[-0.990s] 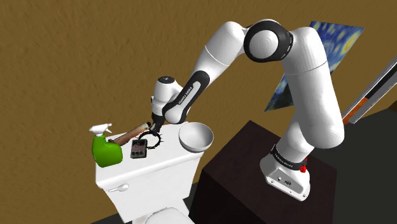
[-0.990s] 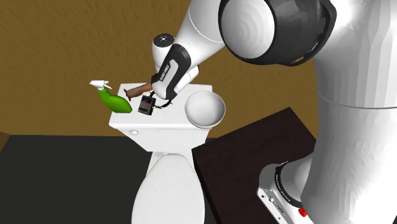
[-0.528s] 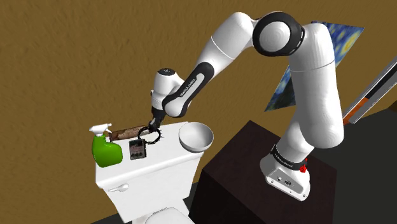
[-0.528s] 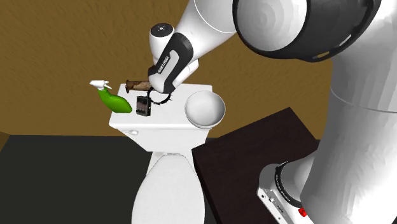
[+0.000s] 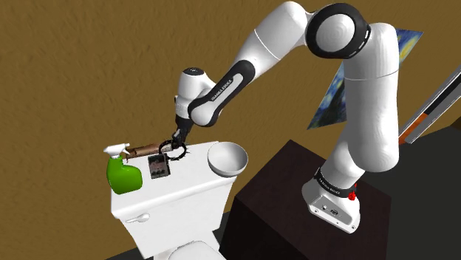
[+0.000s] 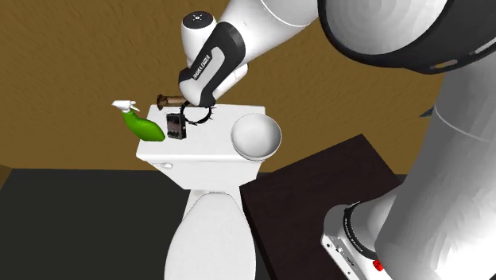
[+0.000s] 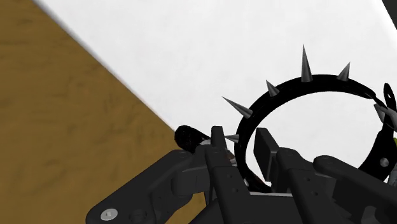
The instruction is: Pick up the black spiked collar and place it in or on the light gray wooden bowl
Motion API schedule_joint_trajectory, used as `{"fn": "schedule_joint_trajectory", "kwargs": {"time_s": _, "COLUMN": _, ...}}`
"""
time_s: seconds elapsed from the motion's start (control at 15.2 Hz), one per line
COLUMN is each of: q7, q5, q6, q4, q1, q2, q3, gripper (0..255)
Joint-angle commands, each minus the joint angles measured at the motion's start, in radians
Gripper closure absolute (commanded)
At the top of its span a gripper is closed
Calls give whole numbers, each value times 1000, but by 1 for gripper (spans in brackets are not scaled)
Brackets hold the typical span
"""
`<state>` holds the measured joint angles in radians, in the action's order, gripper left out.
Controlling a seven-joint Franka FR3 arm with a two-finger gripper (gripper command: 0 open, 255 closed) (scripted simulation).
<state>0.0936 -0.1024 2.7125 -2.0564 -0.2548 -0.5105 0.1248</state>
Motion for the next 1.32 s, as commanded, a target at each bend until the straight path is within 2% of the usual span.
{"fn": "schedule_joint_trajectory", "kwargs": {"time_s": 0.0, "q7": -3, "q5": 5, "q6": -20, "q4": -6, "q1": 4, "q2": 26, "q3": 5, "gripper": 255}}
{"fn": "schedule_joint_trajectory", "kwargs": {"time_s": 0.73, "q7": -20, "q5": 30, "q6": -126, "q4": -7, "q1": 19, "q2": 133, "q3": 24, "gripper": 255}}
{"fn": "schedule_joint_trajectory", "kwargs": {"time_s": 1.25, "q7": -157, "q5": 115, "q6": -22, "q4": -356, "q1": 111, "q2": 380, "q3": 38, "gripper": 255}}
